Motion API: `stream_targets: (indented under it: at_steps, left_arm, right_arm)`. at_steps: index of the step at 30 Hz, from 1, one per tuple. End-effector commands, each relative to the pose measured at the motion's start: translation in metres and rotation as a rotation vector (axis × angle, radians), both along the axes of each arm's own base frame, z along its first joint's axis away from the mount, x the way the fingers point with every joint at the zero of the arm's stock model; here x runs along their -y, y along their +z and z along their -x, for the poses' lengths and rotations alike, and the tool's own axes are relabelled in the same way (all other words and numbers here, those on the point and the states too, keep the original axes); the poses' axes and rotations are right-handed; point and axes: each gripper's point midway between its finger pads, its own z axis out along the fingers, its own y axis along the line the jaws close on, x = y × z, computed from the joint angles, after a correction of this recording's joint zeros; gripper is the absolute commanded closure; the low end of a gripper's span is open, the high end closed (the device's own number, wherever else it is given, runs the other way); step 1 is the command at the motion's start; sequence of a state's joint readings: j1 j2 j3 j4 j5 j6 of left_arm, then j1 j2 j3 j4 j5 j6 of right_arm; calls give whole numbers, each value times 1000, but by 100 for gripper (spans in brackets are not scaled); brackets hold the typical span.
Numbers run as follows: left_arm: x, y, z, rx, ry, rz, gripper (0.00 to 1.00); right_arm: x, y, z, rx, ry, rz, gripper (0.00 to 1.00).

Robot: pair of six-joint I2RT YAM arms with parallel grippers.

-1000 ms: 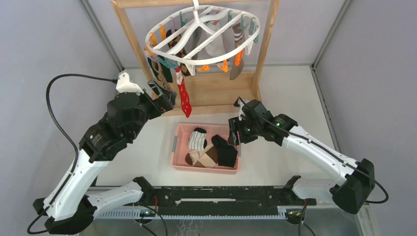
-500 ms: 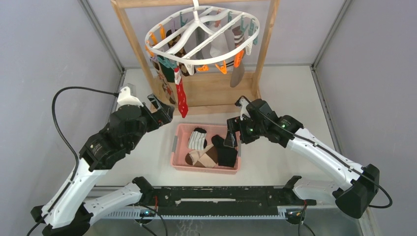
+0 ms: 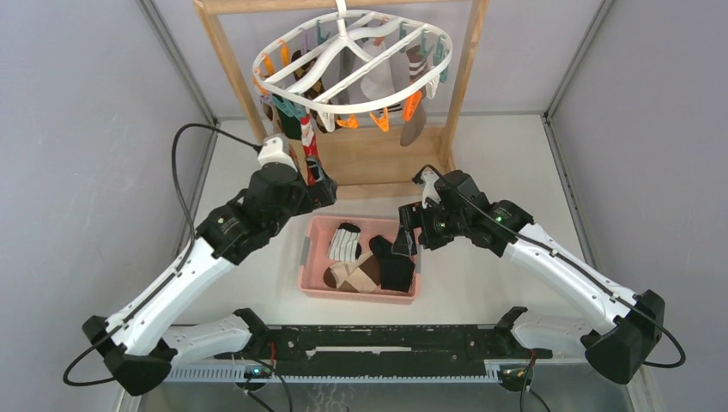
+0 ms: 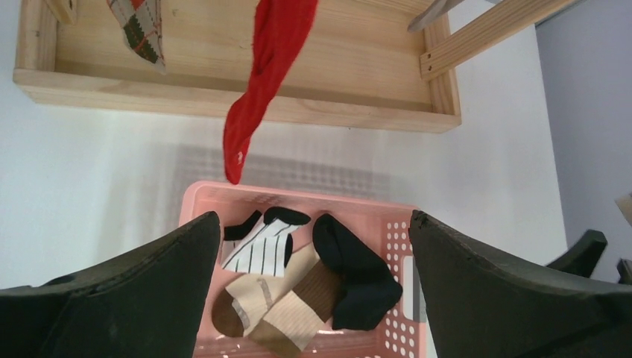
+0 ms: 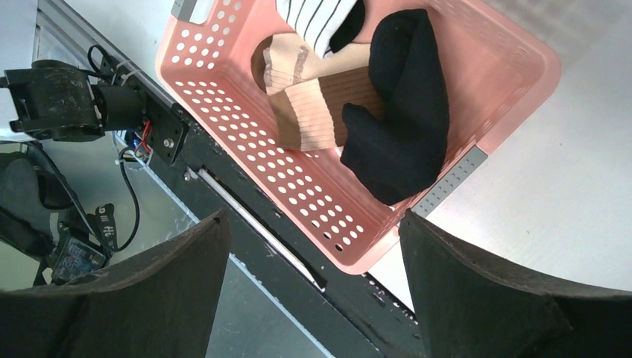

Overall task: Remove the socks clipped to the hanger
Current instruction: Remove the sock from the hanger.

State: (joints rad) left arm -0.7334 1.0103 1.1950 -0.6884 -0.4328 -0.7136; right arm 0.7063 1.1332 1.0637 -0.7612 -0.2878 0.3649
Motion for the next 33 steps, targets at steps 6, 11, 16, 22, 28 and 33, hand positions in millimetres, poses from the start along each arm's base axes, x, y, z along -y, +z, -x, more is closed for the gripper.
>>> stream_targets:
  at_steps: [6, 11, 16, 22, 28, 33]
  left_arm:
    - [3, 7, -33, 68, 28, -87, 0]
    - [-6, 8, -41, 84, 69, -126, 2]
    - [-2, 6, -52, 100, 57, -154, 5]
    - [5, 2, -71, 116, 30, -180, 10]
    - [-1, 1, -84, 124, 33, -195, 17]
    - [-4, -2, -89, 117, 29, -204, 44]
  right_arm:
    - [0, 20, 3, 48, 30, -45, 11]
    - [2, 19, 5, 47, 37, -40, 11]
    - [1, 19, 6, 41, 40, -46, 11]
    - [1, 21, 6, 40, 40, -56, 11]
    - [4, 20, 9, 38, 32, -55, 11]
    - [6, 17, 11, 25, 21, -63, 11]
